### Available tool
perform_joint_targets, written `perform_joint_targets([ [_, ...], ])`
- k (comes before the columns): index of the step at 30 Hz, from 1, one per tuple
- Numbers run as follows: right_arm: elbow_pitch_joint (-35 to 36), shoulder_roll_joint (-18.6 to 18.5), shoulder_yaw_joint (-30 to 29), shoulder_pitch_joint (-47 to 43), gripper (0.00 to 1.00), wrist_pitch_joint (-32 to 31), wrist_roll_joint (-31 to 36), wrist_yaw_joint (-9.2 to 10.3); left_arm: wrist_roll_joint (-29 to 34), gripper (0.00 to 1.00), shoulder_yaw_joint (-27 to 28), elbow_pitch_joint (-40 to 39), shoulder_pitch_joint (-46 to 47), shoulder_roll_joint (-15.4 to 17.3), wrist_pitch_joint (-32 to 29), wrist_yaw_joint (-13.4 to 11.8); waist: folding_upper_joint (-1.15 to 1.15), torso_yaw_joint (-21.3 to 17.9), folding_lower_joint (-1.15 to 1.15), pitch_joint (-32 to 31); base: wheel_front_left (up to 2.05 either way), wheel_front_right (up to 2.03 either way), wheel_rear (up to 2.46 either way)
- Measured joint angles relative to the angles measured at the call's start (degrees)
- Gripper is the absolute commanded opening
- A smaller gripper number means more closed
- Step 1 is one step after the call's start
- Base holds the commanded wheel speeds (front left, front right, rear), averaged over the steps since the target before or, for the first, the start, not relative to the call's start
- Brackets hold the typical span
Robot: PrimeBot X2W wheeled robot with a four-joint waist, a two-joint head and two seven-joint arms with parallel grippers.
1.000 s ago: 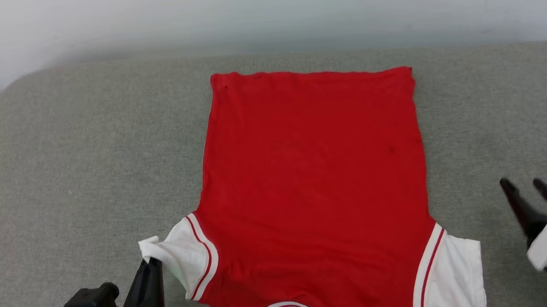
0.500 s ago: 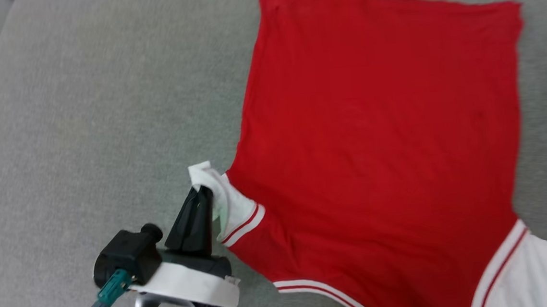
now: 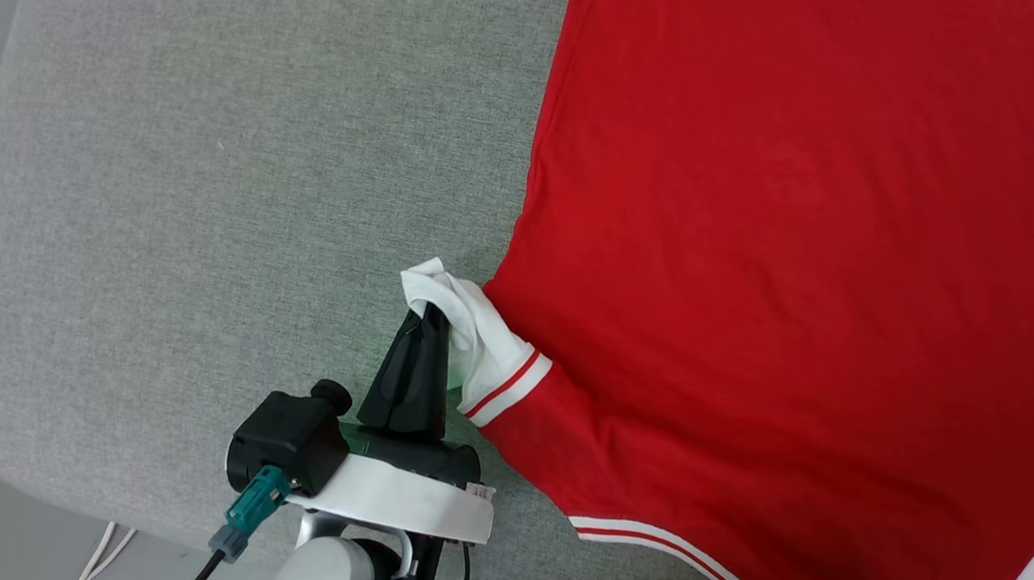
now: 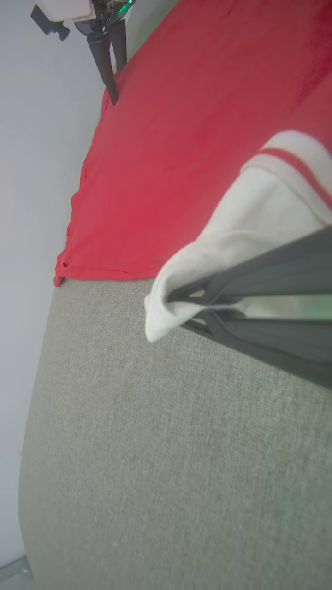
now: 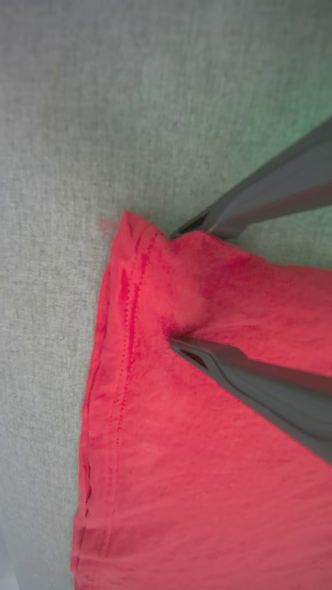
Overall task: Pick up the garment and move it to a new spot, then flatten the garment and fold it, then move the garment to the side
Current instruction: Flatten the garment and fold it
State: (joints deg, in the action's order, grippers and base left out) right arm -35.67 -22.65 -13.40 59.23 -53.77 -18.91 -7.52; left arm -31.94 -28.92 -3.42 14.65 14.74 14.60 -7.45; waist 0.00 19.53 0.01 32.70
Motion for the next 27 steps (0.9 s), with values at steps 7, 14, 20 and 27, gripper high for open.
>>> perform_joint_targets([
  [7, -2.4, 1.43, -4.05, 0.85, 0.0, -4.52, 2.81, -0.01, 0.46, 0.0, 0.97, 2.74, -0.02, -0.59, 0.23, 0.92, 0.0, 0.18, 0.0, -1.07, 0.0, 0.0, 0.0],
  [14, -1.16, 2.49, 0.4, -2.33, 0.0, -4.75, 3.85, 0.01, 0.46, 0.0, 2.65, 4.35, -1.55, 0.09, 0.3, 0.9, 0.0, -1.14, 0.0, -5.5, 0.0, 0.0, 0.0],
  [20, 5.31, -0.87, 9.32, -8.28, 0.0, -4.9, 0.53, 0.01, -1.0, 0.0, 4.52, 5.2, -6.19, 2.33, -0.13, -0.41, 0.0, -3.91, 0.0, -11.92, 0.0, 0.0, 0.0],
  [27, 17.89, -6.34, 17.07, -22.95, 0.0, -8.22, -6.26, 0.01, -2.32, 0.0, 6.99, 4.36, -11.83, 5.68, -2.14, -3.0, 0.0, -9.47, -0.01, -19.24, 0.0, 0.0, 0.0],
])
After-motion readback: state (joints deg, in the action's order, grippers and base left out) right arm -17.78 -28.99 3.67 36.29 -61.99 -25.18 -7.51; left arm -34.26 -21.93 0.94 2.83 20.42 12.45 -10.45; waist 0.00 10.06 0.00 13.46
